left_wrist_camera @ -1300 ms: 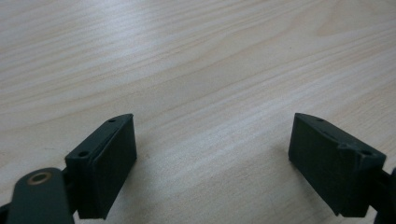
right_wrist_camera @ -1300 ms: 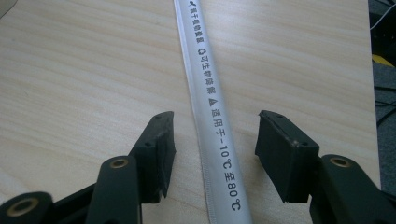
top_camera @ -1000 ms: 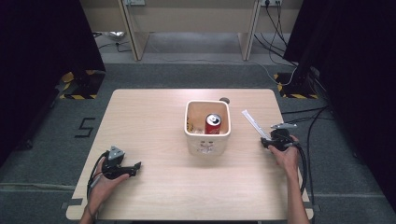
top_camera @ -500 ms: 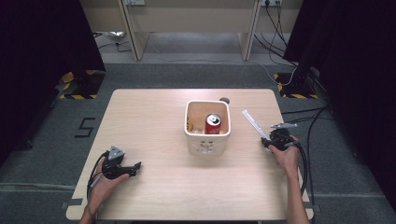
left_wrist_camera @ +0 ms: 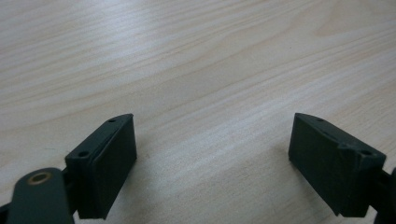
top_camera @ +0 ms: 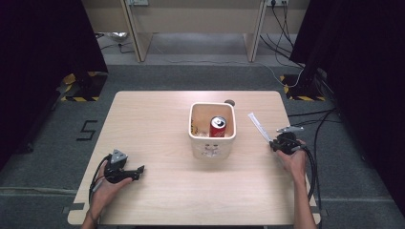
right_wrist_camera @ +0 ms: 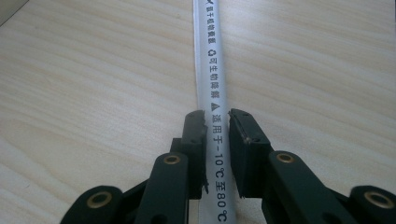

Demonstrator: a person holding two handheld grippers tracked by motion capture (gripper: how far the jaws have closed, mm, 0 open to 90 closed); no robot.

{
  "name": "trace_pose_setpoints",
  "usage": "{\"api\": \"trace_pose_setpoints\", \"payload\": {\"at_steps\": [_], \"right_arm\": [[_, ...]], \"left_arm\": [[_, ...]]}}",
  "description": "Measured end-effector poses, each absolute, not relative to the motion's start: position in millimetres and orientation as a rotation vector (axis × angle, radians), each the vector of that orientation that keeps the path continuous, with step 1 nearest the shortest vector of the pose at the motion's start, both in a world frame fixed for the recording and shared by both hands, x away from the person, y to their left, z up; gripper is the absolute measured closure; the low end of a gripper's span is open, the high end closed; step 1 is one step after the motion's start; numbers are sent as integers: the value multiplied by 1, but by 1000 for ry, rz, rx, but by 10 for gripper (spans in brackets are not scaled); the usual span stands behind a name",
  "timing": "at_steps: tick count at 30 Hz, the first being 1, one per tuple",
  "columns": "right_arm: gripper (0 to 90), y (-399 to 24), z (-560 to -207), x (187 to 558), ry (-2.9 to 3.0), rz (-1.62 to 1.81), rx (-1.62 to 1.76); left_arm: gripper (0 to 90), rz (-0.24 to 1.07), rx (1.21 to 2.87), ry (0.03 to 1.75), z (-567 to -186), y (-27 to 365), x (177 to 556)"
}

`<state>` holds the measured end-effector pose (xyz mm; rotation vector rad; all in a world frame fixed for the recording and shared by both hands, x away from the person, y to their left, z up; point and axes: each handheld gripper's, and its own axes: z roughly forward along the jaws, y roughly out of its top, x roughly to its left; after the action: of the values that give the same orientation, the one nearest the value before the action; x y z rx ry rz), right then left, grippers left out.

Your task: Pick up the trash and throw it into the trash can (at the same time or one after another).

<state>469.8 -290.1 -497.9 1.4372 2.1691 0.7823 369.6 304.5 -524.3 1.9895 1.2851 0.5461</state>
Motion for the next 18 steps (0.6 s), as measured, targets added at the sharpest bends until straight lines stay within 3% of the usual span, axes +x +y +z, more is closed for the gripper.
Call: {"api": "trace_pose_setpoints", "payload": {"at_steps": [11, 18], "right_arm": [[797, -291, -493, 466, 2168, 808, 1412], [799, -291, -470, 458, 2140, 870, 1357]], "left_arm": [[146, 546, 1990, 1285, -524, 305, 370], [146, 546, 1989, 1285, -524, 305, 370]]}}
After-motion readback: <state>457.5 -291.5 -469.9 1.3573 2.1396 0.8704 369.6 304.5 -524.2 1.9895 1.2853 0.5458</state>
